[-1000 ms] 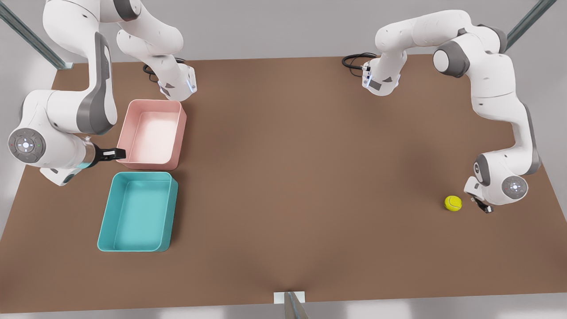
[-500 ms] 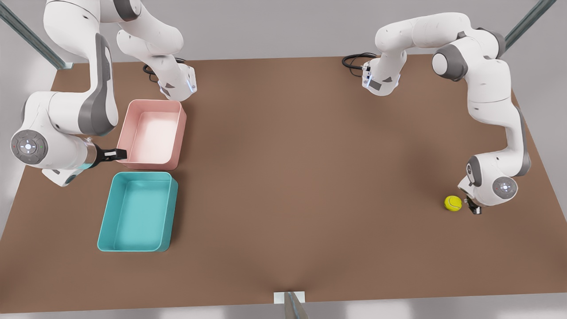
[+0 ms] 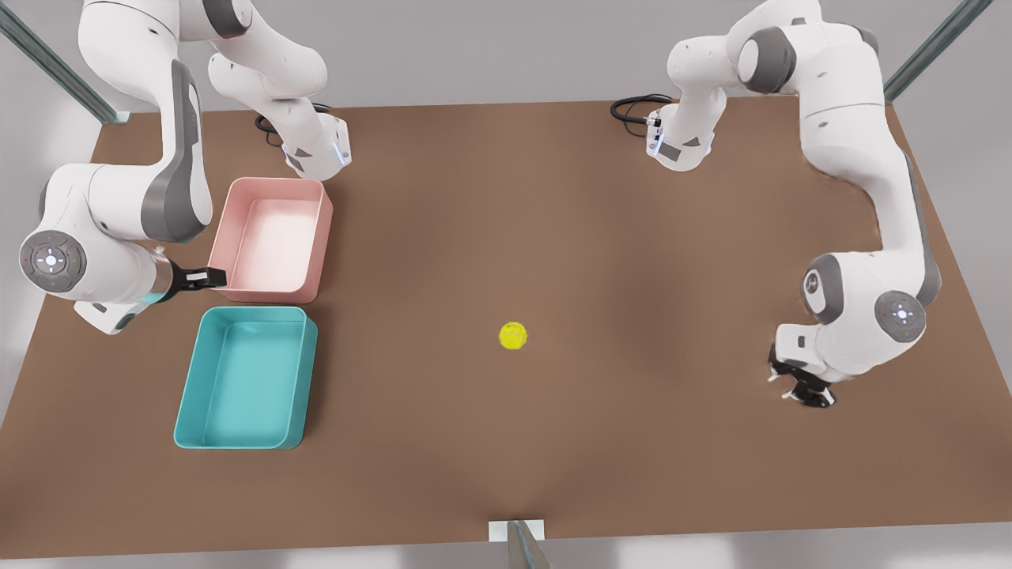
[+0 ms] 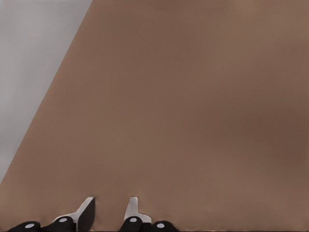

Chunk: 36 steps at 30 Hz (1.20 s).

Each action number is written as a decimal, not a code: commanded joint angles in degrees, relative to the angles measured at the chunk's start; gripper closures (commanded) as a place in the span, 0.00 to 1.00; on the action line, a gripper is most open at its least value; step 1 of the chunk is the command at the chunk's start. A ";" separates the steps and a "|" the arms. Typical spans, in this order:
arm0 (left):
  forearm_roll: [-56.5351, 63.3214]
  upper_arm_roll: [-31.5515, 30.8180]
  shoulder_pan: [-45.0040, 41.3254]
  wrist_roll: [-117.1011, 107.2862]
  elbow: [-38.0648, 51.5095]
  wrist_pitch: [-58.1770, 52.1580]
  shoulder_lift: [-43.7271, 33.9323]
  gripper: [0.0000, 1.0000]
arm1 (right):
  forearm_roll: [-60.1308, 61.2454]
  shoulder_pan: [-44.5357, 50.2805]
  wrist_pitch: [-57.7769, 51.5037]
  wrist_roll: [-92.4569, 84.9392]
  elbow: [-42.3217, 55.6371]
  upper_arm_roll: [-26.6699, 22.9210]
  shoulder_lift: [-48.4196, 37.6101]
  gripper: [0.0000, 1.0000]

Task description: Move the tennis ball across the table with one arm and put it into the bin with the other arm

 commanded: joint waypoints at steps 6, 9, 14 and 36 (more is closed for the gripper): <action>2.68 -3.85 -0.20 -73.86 9.69 -38.81 -6.86 0.00 | 2.24 10.27 10.00 14.24 5.28 0.52 7.58 0.00; 0.48 -3.85 0.33 -88.09 10.57 -36.17 -6.51 0.00 | 4.18 11.51 14.74 16.00 5.02 0.52 10.48 0.00; -0.49 -4.38 0.24 -80.45 10.83 -36.17 -6.69 0.00 | 5.58 12.12 23.36 16.09 -0.78 0.60 11.01 0.00; -0.49 -4.29 0.59 -80.28 10.39 -36.52 -6.51 0.00 | 5.58 17.57 60.80 25.15 -46.13 0.52 -5.25 0.00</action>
